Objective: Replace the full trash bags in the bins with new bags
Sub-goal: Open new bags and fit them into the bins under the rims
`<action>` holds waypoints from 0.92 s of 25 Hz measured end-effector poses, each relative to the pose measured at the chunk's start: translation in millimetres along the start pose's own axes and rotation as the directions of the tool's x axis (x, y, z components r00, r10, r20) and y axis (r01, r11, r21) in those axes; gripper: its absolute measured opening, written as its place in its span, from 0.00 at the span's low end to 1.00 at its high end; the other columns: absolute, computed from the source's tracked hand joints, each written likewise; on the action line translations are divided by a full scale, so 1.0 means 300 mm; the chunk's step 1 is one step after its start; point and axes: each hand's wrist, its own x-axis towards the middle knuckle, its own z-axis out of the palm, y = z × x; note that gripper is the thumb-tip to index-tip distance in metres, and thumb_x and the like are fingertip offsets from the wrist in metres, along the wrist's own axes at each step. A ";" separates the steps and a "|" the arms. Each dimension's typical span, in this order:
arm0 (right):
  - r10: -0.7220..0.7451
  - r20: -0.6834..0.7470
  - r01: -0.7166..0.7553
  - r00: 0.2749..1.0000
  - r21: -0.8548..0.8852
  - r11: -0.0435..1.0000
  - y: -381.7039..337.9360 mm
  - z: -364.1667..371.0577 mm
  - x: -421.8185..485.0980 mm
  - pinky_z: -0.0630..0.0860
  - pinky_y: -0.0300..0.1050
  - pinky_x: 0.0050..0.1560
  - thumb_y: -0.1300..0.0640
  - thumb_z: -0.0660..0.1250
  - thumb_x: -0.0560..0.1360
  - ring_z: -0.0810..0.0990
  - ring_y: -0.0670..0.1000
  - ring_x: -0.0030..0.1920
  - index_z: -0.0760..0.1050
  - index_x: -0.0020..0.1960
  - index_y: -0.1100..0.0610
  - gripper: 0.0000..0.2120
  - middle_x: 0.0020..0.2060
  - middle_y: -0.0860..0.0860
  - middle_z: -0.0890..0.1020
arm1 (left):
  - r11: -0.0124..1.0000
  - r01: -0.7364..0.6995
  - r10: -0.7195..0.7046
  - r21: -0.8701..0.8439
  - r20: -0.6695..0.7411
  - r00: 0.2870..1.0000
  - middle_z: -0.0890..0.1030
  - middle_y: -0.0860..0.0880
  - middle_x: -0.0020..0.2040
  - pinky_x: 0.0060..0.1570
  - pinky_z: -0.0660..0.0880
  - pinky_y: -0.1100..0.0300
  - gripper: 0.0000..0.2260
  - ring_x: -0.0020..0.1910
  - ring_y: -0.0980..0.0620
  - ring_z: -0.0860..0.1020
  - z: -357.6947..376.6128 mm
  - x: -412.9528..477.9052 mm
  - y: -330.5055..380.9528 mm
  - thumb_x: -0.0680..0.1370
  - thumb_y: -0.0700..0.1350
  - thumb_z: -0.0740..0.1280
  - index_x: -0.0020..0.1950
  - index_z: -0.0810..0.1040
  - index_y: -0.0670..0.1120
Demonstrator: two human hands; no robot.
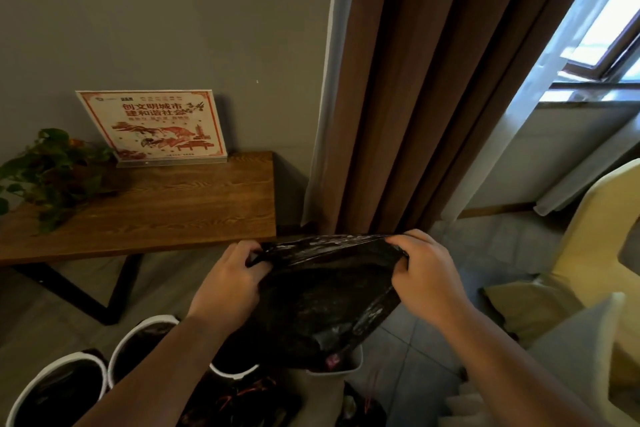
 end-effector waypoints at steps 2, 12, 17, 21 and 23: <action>0.020 0.017 -0.019 1.000 -0.049 0.999 -0.006 -0.033 -0.023 0.73 0.32 0.53 0.64 0.67 0.77 0.77 0.43 0.51 0.80 0.68 0.54 0.21 0.55 0.41 0.76 | 0.999 -0.021 0.020 0.036 0.035 0.999 0.78 0.39 0.63 0.52 0.83 0.48 0.22 0.58 0.38 0.81 0.031 -0.027 -0.026 0.64 0.34 0.82 0.56 0.87 0.44; 0.239 0.277 -0.111 0.931 -0.409 0.906 0.093 -0.067 -0.117 0.76 0.40 0.51 0.57 0.66 0.79 0.78 0.46 0.55 0.82 0.56 0.39 0.14 0.56 0.41 0.78 | 0.954 0.298 -0.289 0.034 0.372 0.882 0.79 0.46 0.64 0.50 0.81 0.51 0.20 0.56 0.45 0.82 0.032 -0.051 -0.049 0.78 0.41 0.68 0.70 0.76 0.51; 0.147 0.318 -0.016 0.936 -0.381 0.924 0.141 0.019 -0.207 0.80 0.42 0.49 0.54 0.67 0.76 0.82 0.49 0.56 0.71 0.75 0.39 0.29 0.64 0.41 0.78 | 0.892 0.441 -0.389 -0.096 0.333 0.859 0.78 0.45 0.57 0.43 0.76 0.56 0.11 0.46 0.48 0.78 0.024 -0.077 0.011 0.79 0.41 0.65 0.61 0.79 0.47; 0.259 0.315 -0.084 0.913 -0.476 0.876 0.144 0.066 -0.263 0.74 0.40 0.35 0.45 0.60 0.72 0.80 0.45 0.39 0.82 0.57 0.38 0.18 0.44 0.41 0.83 | 0.835 0.516 -0.457 -0.192 0.280 0.844 0.77 0.49 0.53 0.40 0.77 0.60 0.06 0.42 0.54 0.79 0.023 -0.130 0.074 0.79 0.52 0.70 0.52 0.84 0.53; 0.221 0.223 -0.084 0.949 -0.498 0.863 0.133 0.079 -0.291 0.71 0.41 0.34 0.42 0.56 0.70 0.73 0.43 0.31 0.81 0.40 0.44 0.16 0.30 0.42 0.77 | 0.833 0.533 -0.482 -0.149 0.277 0.831 0.80 0.51 0.47 0.34 0.75 0.61 0.10 0.37 0.56 0.80 0.023 -0.141 0.091 0.78 0.58 0.73 0.44 0.83 0.54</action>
